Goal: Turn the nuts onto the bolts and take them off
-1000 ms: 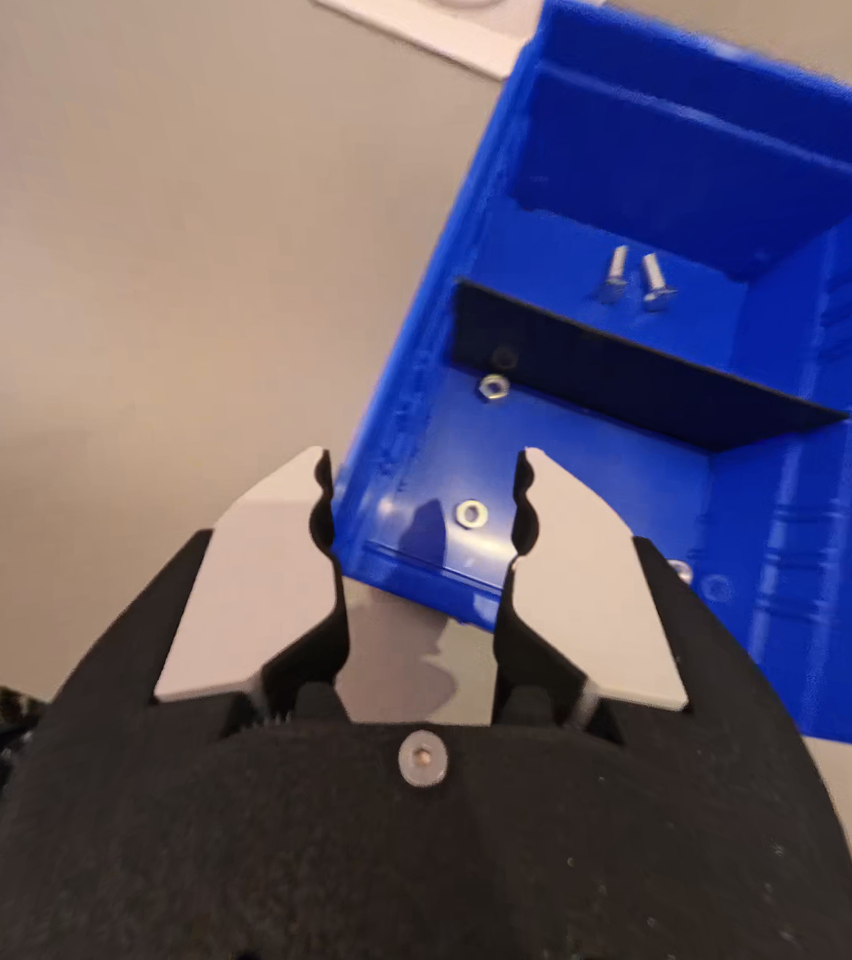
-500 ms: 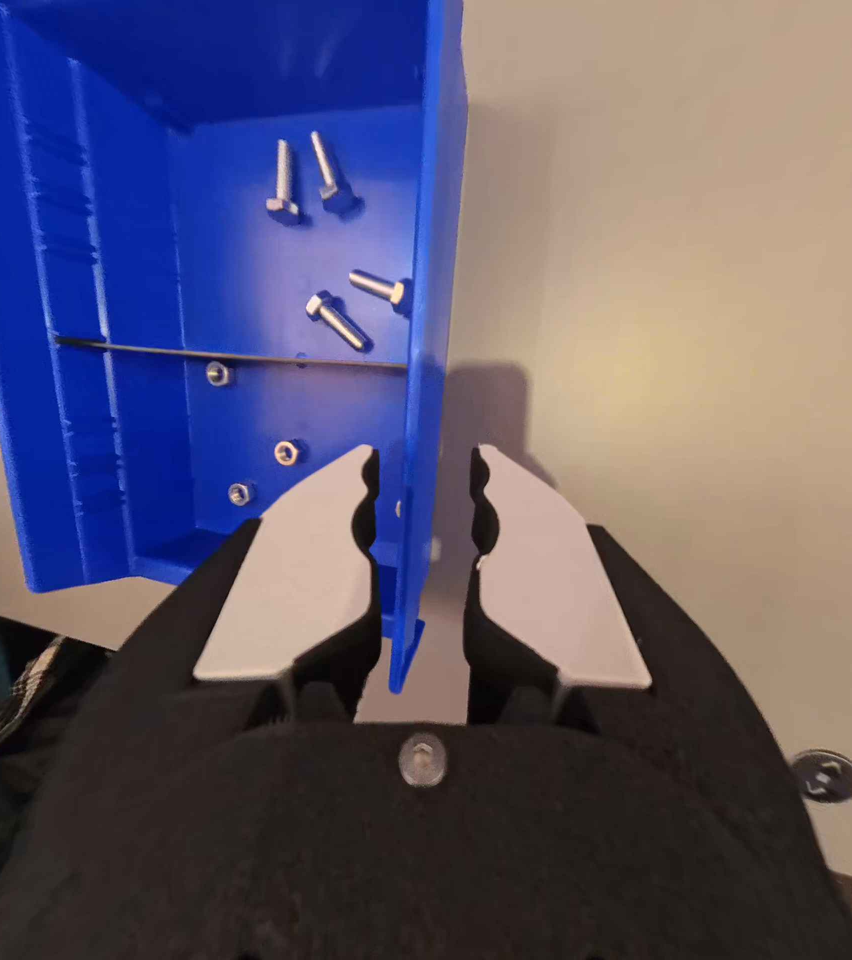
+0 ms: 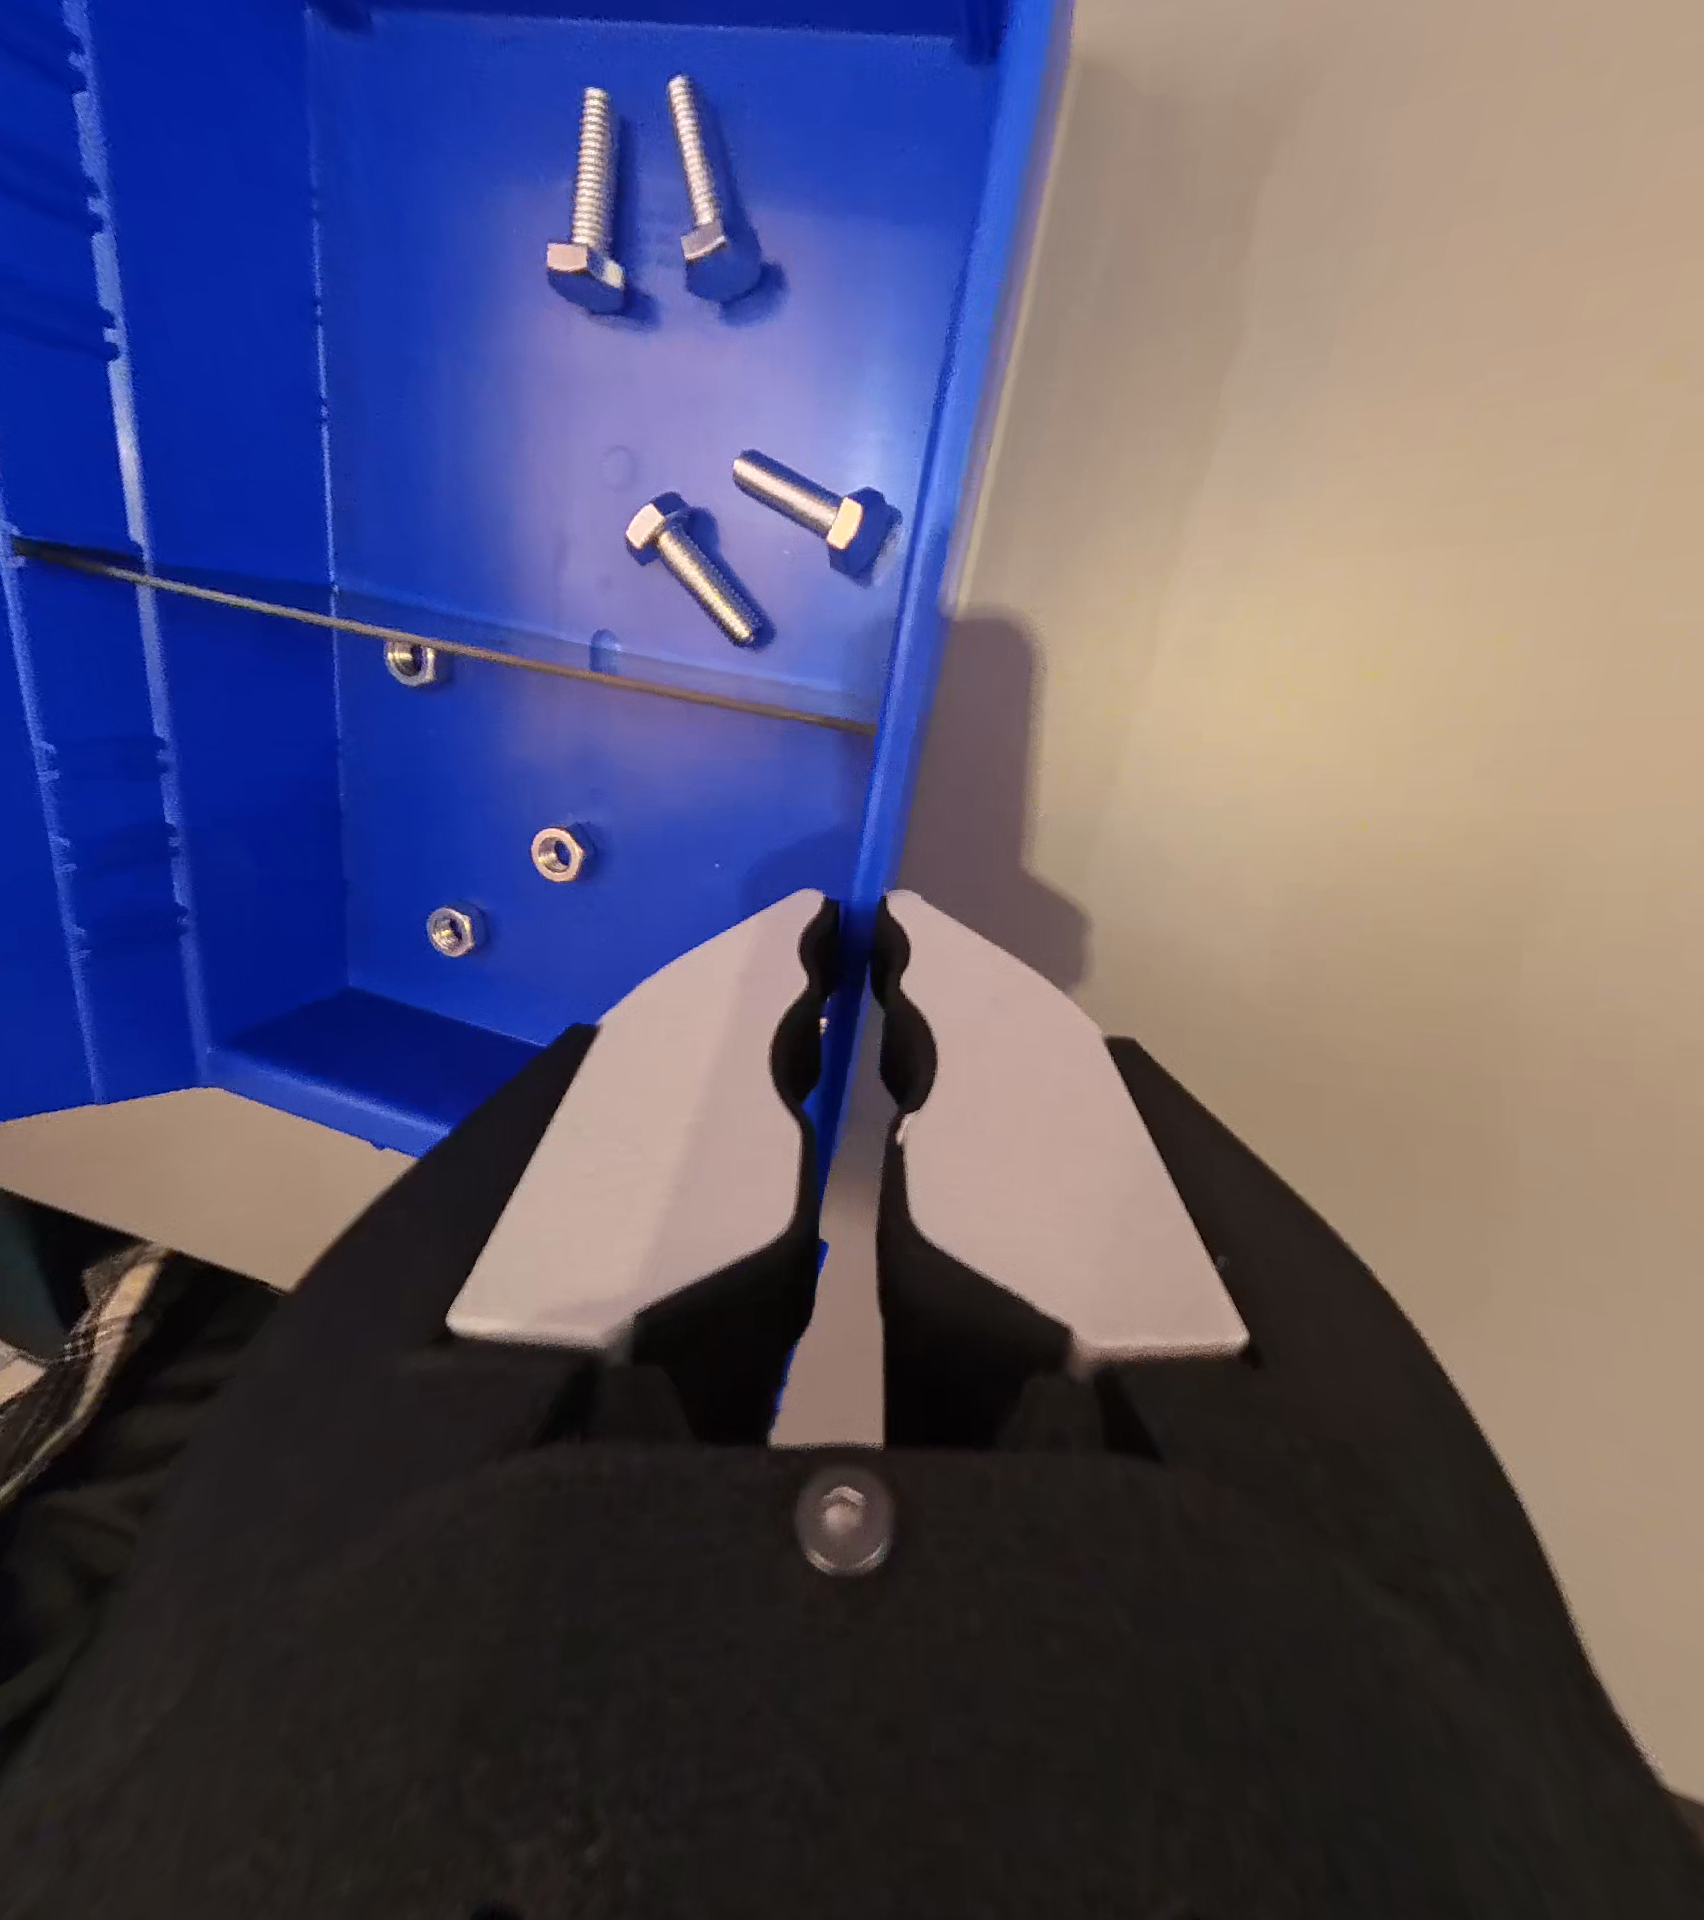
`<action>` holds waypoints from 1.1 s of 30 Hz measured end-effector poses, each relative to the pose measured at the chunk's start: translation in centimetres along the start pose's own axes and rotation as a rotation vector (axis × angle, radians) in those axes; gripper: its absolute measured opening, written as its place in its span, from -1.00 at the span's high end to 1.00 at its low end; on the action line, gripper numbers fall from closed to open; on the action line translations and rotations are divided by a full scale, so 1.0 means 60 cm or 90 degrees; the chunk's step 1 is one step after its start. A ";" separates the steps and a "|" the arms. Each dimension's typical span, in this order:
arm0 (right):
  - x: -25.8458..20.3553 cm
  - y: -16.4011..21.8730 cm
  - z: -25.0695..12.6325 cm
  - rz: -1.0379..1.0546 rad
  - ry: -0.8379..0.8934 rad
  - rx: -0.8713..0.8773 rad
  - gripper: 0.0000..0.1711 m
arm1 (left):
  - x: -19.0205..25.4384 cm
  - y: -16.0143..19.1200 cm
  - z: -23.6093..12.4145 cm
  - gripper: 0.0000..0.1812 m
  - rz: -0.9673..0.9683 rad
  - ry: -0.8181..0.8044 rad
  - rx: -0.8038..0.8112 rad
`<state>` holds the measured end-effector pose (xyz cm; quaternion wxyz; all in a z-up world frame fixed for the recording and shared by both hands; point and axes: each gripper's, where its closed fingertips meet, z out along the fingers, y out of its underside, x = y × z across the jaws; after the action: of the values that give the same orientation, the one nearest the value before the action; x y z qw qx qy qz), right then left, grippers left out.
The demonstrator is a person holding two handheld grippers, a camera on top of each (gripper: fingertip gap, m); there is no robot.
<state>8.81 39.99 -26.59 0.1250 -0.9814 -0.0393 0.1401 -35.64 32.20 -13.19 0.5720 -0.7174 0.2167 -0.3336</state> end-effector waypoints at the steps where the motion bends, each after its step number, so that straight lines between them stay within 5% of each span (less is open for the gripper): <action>1: -0.018 -0.005 0.006 -0.007 -0.010 0.001 0.93 | 0.000 -0.001 -0.002 0.09 0.000 0.000 0.000; 17: -0.279 -0.047 0.082 -0.101 -0.110 0.035 0.88 | -0.009 0.008 -0.003 0.07 -0.023 -0.016 -0.030; 21: -0.238 -0.059 0.025 -0.074 -0.140 0.170 0.69 | -0.019 0.038 0.038 -0.05 -0.050 -0.019 -0.114; 26: -0.139 0.009 -0.038 -0.013 -0.141 0.264 0.58 | -0.029 0.064 0.119 -0.08 -0.053 -0.032 -0.247; 33: -0.060 0.089 -0.047 0.034 -0.128 0.311 0.60 | -0.066 0.102 0.216 -0.14 -0.037 -0.095 -0.412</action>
<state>6.41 33.75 -24.42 0.3501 -0.9039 0.0095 0.2455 -28.51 42.13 -21.61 0.3191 -0.8901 0.2483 -0.2104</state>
